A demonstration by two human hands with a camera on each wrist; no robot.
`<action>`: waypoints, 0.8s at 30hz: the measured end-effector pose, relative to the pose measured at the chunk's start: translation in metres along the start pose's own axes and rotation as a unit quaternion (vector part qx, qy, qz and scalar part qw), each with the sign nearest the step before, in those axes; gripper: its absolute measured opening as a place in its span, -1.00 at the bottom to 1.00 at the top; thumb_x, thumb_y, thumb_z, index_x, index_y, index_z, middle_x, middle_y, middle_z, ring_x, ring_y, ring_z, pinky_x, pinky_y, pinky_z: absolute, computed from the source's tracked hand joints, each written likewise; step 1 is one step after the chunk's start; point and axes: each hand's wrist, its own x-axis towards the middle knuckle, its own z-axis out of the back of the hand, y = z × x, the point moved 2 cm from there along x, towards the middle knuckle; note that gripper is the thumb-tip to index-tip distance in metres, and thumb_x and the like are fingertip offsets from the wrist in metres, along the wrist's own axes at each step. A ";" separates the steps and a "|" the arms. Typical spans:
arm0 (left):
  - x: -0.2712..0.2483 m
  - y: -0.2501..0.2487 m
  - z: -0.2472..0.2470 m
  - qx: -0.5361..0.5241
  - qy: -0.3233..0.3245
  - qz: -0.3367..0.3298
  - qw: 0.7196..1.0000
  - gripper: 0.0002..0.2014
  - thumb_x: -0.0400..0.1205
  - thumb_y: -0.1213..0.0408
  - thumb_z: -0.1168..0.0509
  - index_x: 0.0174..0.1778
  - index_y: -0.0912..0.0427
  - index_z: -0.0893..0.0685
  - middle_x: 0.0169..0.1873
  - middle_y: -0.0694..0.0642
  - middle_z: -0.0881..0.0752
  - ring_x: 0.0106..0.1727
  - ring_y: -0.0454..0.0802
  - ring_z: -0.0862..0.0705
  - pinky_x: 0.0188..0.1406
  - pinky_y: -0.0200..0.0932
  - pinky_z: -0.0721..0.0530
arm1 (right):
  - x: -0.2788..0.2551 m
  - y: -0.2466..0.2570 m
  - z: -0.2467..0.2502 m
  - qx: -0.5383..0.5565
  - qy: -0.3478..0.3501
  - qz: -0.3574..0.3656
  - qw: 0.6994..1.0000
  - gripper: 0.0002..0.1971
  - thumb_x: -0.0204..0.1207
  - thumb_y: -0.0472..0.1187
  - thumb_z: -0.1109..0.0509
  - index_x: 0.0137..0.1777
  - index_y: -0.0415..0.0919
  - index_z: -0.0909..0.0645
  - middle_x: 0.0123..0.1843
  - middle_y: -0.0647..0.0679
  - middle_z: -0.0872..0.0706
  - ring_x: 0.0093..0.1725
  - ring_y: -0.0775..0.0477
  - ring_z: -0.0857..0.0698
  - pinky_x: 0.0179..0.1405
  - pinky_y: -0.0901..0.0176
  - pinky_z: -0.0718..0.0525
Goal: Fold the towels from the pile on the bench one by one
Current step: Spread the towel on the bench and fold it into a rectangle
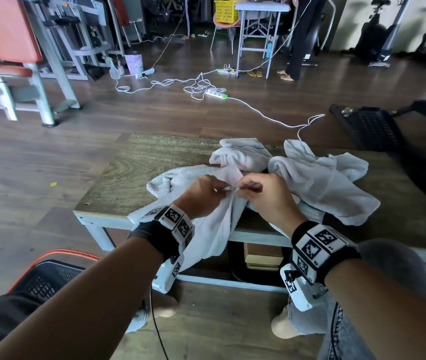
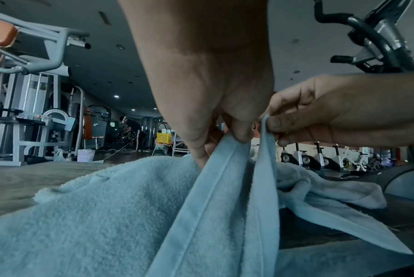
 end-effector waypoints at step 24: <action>-0.010 -0.004 0.003 -0.178 -0.091 0.031 0.979 -0.87 0.53 0.53 -0.45 -0.04 0.37 -0.83 -0.19 0.12 -0.82 -0.34 -0.41 -0.66 -0.19 -0.54 -0.62 | 0.008 0.002 -0.005 -0.009 -0.027 -0.034 0.999 -0.83 0.37 -0.34 -0.65 -0.07 -0.15 -0.82 -0.27 0.17 -0.76 -0.22 0.23 -0.73 -0.09 0.17 -0.76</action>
